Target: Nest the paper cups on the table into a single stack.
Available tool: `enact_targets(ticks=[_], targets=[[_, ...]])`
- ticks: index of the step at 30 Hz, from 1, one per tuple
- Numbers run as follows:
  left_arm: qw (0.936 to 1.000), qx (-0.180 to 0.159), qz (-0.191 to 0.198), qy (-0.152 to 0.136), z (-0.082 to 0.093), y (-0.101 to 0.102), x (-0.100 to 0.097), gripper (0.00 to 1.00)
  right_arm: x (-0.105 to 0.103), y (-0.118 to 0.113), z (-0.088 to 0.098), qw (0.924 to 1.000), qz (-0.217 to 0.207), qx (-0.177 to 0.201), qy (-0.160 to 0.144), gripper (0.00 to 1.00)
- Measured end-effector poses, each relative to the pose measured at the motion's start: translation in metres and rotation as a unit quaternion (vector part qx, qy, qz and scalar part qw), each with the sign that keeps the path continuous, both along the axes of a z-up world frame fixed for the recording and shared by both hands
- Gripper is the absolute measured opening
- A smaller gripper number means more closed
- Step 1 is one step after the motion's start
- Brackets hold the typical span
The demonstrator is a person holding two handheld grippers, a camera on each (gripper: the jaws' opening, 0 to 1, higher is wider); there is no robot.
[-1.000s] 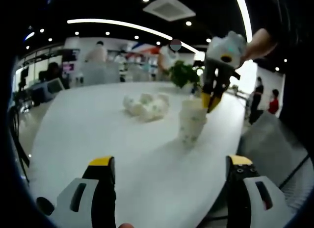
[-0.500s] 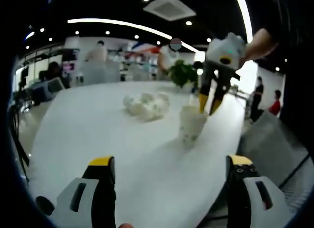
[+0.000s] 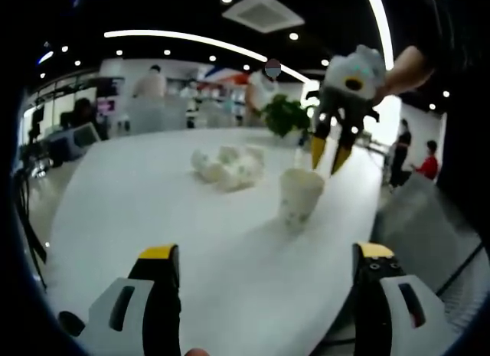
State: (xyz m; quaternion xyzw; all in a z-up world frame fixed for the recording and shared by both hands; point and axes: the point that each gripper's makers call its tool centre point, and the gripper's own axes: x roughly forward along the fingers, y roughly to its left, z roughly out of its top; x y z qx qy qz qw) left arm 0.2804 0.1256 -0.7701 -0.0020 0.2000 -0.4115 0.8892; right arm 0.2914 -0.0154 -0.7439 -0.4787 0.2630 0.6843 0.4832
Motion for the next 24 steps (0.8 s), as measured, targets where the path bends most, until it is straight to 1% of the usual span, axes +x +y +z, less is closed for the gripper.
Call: enact_targets(ticks=[11,16,22,24], targets=[[1.0,0.003,-0.007,-0.005,0.004,-0.001,0.002,0.91,0.003,-0.004,0.011,0.9996,-0.014,0.02,-0.011,0.13],[0.9999,0.004,-0.009,-0.006,0.006,-0.002,0.002,0.91,0.004,-0.005,0.014,0.9993,-0.023,0.027,-0.01,0.14],[0.9999,0.005,-0.011,-0.005,0.006,-0.004,0.0,0.91,0.008,-0.008,0.021,0.998,-0.048,0.041,-0.005,0.17],[0.9999,0.006,-0.011,-0.005,0.005,-0.004,0.001,0.91,0.011,-0.01,0.023,0.9976,-0.052,0.045,-0.008,0.17]])
